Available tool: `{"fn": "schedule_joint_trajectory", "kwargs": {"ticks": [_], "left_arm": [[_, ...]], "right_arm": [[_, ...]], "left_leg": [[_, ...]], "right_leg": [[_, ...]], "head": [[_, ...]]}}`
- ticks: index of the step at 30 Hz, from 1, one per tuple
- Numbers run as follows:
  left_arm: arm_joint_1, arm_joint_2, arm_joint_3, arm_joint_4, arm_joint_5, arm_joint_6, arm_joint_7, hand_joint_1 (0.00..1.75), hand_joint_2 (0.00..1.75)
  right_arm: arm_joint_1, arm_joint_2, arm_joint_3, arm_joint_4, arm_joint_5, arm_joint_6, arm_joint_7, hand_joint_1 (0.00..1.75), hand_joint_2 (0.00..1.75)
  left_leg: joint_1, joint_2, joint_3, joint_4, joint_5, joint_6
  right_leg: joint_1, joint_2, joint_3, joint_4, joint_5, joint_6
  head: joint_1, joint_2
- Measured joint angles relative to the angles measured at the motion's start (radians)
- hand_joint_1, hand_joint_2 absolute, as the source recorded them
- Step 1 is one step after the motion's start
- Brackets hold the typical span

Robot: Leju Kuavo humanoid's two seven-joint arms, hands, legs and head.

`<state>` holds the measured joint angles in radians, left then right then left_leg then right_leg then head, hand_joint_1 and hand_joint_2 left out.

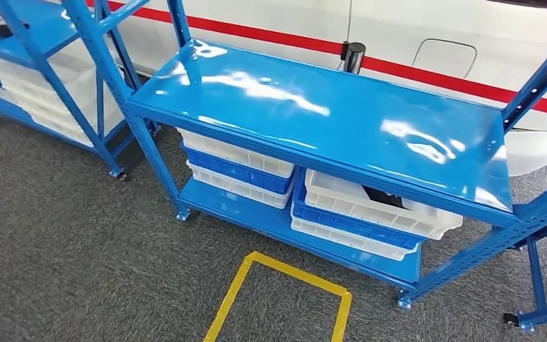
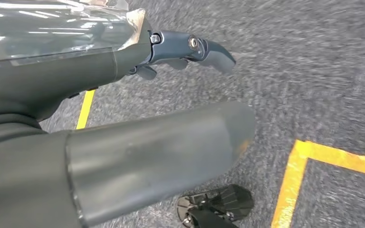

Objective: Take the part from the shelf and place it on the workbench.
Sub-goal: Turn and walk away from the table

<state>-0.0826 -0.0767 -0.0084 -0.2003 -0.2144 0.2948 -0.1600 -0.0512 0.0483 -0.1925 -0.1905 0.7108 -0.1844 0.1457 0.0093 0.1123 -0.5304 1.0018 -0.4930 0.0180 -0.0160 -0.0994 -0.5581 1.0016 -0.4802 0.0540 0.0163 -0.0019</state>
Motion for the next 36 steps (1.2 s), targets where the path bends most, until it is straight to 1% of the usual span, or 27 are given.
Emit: {"fn": "schedule_joint_trajectory", "kwargs": {"ticks": [2,3,4,6,8,9,10,11,12,14,16,17,18,19,21,22,23,25,26,27,28,29,30,31,32,34,36], "left_arm": [[-0.003,0.0,0.0,0.0,-0.001,0.0,0.001,0.0,0.0],[-0.005,0.0,0.0,-0.001,-0.001,-0.001,0.002,0.0,0.0],[-0.006,0.0,0.0,-0.001,-0.002,-0.001,0.002,0.0,0.0],[-0.005,0.0,0.0,0.0,-0.003,-0.001,0.003,0.0,0.0],[-0.002,0.0,0.0,0.0,-0.003,-0.001,0.004,0.0,0.0],[-0.001,0.0,0.0,0.001,-0.003,-0.001,0.005,0.0,0.0],[0.0,0.0,0.0,0.001,-0.003,-0.002,0.005,0.0,0.0],[0.0,0.0,0.0,0.001,-0.003,-0.002,0.005,0.0,0.0],[0.0,0.0,0.0,0.001,-0.003,-0.002,0.005,0.0,0.0],[0.0,0.001,0.0,0.001,-0.003,-0.002,0.005,0.0,0.0],[-0.002,0.002,0.0,0.001,-0.004,-0.002,0.005,0.0,0.0],[-0.003,0.002,0.0,0.001,-0.004,-0.003,0.006,0.0,0.0],[-0.004,0.002,0.0,0.0,-0.004,-0.003,0.006,0.0,0.0],[-0.006,0.001,0.0,0.0,-0.004,-0.003,0.006,0.0,0.0],[-0.006,-0.001,0.0,-0.001,-0.005,-0.003,0.006,0.0,0.0],[-0.005,0.0,0.0,-0.001,-0.006,-0.003,0.006,0.0,0.0],[-0.005,0.0,0.0,0.0,-0.006,-0.003,0.006,0.0,0.0],[-0.004,0.0,0.0,0.0,-0.006,-0.004,0.007,0.0,0.0],[-0.004,0.0,0.0,0.0,-0.007,-0.005,0.007,0.0,0.0],[-0.004,0.0,0.0,0.0,-0.008,-0.006,0.007,0.0,0.0],[-0.004,0.0,0.0,0.0,-0.01,-0.006,0.007,0.0,0.0],[-0.005,0.001,0.0,0.0,-0.011,-0.007,0.007,0.0,0.0],[-0.005,0.002,0.0,0.0,-0.013,-0.008,0.007,0.0,0.0],[-0.006,0.003,0.0,0.0,-0.014,-0.008,0.007,0.0,0.0],[-0.007,0.003,0.0,0.0,-0.014,-0.008,0.007,0.0,0.0],[-0.012,0.003,0.0,-0.001,-0.015,-0.008,0.007,0.0,0.0],[-0.015,0.004,0.0,-0.002,-0.015,-0.008,0.007,0.0,0.0]], "right_arm": [[-0.001,0.0,-0.001,0.0,0.002,0.0,0.0,0.0,0.0],[0.0,0.0,-0.002,0.0,0.003,0.0,0.0,0.0,0.0],[0.0,0.0,-0.002,0.0,0.003,0.0,0.0,0.0,0.0],[-0.001,0.0,-0.004,0.0,0.004,0.0,0.001,0.0,0.0],[-0.001,0.0,-0.005,0.0,0.005,0.0,0.001,0.0,0.0],[0.0,0.0,-0.006,0.0,0.005,0.0,0.001,0.0,0.0],[0.001,0.0,-0.006,0.0,0.005,0.0,0.001,0.0,0.0],[0.002,0.0,-0.006,0.0,0.005,0.0,0.001,0.0,0.0],[0.003,0.0,-0.007,0.0,0.005,0.0,0.001,0.0,0.0],[0.001,0.0,-0.007,0.0,0.005,0.0,0.001,0.0,0.0],[0.0,0.0,-0.007,0.0,0.005,0.0,0.002,0.0,0.0],[0.0,0.0,-0.007,0.0,0.005,0.0,0.002,0.0,0.0],[0.002,0.0,-0.008,0.0,0.005,0.001,0.003,0.0,0.0],[0.003,-0.001,-0.009,0.0,0.005,0.002,0.003,0.0,0.0],[0.003,-0.002,-0.01,0.0,0.006,0.004,0.003,0.0,0.0],[0.002,-0.002,-0.01,0.0,0.006,0.004,0.003,0.0,0.0],[0.0,-0.001,-0.011,0.0,0.006,0.004,0.003,0.0,0.0],[0.0,-0.002,-0.011,0.0,0.007,0.004,0.003,0.0,0.0],[0.001,-0.002,-0.012,0.0,0.007,0.004,0.003,0.0,0.0],[0.003,-0.003,-0.012,0.0,0.008,0.004,0.003,0.0,0.0],[0.004,-0.003,-0.013,0.0,0.008,0.003,0.003,0.0,0.0],[0.003,-0.003,-0.013,0.0,0.009,0.003,0.003,0.0,0.0],[0.0,-0.003,-0.013,0.0,0.01,0.002,0.003,0.0,0.0],[-0.002,-0.002,-0.013,0.0,0.01,0.002,0.003,0.0,0.0],[-0.004,-0.001,-0.013,0.0,0.011,0.002,0.003,0.0,0.0],[-0.004,0.0,-0.013,0.0,0.011,0.002,0.003,0.0,0.0],[-0.003,0.0,-0.014,0.0,0.011,0.002,0.003,0.0,0.0]], "left_leg": [[0.001,0.02,0.011,-0.001,-0.008,-0.013],[0.005,0.01,0.012,0.005,-0.016,-0.019],[0.008,-0.015,0.007,0.023,-0.033,-0.024],[0.013,-0.083,-0.033,0.119,-0.097,-0.031],[0.013,-0.11,-0.092,0.239,-0.154,-0.031],[0.013,-0.113,-0.113,0.275,-0.159,-0.031],[0.013,-0.115,-0.123,0.285,-0.148,-0.029],[0.013,-0.116,-0.121,0.268,-0.122,-0.027],[0.013,-0.121,-0.101,0.216,-0.084,-0.024],[0.015,-0.163,-0.049,0.09,-0.018,-0.017],[0.015,-0.197,-0.024,0.024,0.004,-0.012],[0.012,-0.197,-0.022,0.018,0.003,-0.009],[0.009,-0.183,-0.022,0.014,0.006,-0.003],[0.008,-0.171,-0.019,0.007,0.01,0.005],[0.009,-0.143,-0.013,-0.007,0.019,0.021],[0.009,-0.128,-0.012,-0.01,0.021,0.025],[0.008,-0.113,-0.012,-0.011,0.021,0.027],[0.007,-0.081,-0.014,-0.01,0.02,0.027],[0.008,-0.067,-0.014,-0.01,0.019,0.026],[0.009,-0.054,-0.013,-0.01,0.018,0.023],[0.009,-0.041,-0.011,-0.009,0.016,0.02],[0.007,-0.03,-0.008,-0.007,0.012,0.014],[0.004,-0.018,-0.004,-0.006,0.008,0.008],[0.001,-0.007,0.001,-0.005,0.004,0.0],[-0.001,0.005,0.007,-0.005,0.0,-0.006],[0.004,0.018,0.016,-0.005,-0.007,-0.019],[0.012,-0.029,0.004,0.035,-0.043,-0.03]], "right_leg": [[0.001,0.024,-0.001,0.002,0.003,-0.019],[-0.003,0.038,0.0,0.001,0.005,-0.027],[-0.007,0.051,0.003,0.0,0.008,-0.035],[-0.012,0.077,0.003,0.0,0.013,-0.047],[-0.008,0.103,0.001,0.0,0.014,-0.052],[-0.006,0.117,0.002,0.001,0.014,-0.052],[-0.005,0.132,0.003,0.001,0.014,-0.052],[-0.004,0.149,0.004,0.002,0.014,-0.052],[-0.004,0.164,0.006,0.002,0.014,-0.051],[-0.001,0.189,0.006,0.005,0.013,-0.049],[0.002,0.21,-0.001,0.006,0.014,-0.042],[0.002,0.221,-0.007,0.004,0.017,-0.035],[0.001,0.23,-0.013,0.001,0.019,-0.027],[0.0,0.223,-0.017,0.003,0.019,-0.02],[0.003,0.173,-0.044,0.053,-0.008,-0.019],[0.002,0.141,-0.071,0.108,-0.036,-0.022],[0.002,0.123,-0.107,0.177,-0.068,-0.025],[-0.001,0.113,-0.158,0.282,-0.105,-0.019],[-0.004,0.11,-0.155,0.283,-0.101,-0.009],[-0.007,0.102,-0.131,0.243,-0.082,0.002],[-0.01,0.084,-0.088,0.17,-0.056,0.014],[-0.011,0.053,-0.046,0.094,-0.032,0.019],[-0.01,0.027,-0.013,0.037,-0.014,0.018],[-0.008,0.011,0.004,0.004,-0.003,0.011],[-0.005,0.007,0.006,-0.003,0.0,0.001],[-0.007,0.035,0.004,-0.003,0.003,-0.016],[-0.014,0.059,0.007,-0.005,0.009,-0.033]], "head": [[-0.003,0.0],[-0.005,0.0],[-0.006,0.0],[-0.009,0.0],[-0.01,0.0],[-0.01,0.0],[-0.01,0.0],[-0.01,0.0],[-0.01,0.0],[-0.01,0.0],[-0.009,0.0],[-0.009,0.0],[-0.009,0.0],[-0.009,0.0],[-0.005,0.0],[-0.003,0.0],[-0.001,0.0],[-0.001,0.0],[-0.001,0.0],[-0.001,0.0],[-0.001,0.0],[0.0,0.0],[0.0,0.0],[-0.002,0.0],[-0.004,0.0],[-0.008,0.0],[-0.009,0.0]]}}
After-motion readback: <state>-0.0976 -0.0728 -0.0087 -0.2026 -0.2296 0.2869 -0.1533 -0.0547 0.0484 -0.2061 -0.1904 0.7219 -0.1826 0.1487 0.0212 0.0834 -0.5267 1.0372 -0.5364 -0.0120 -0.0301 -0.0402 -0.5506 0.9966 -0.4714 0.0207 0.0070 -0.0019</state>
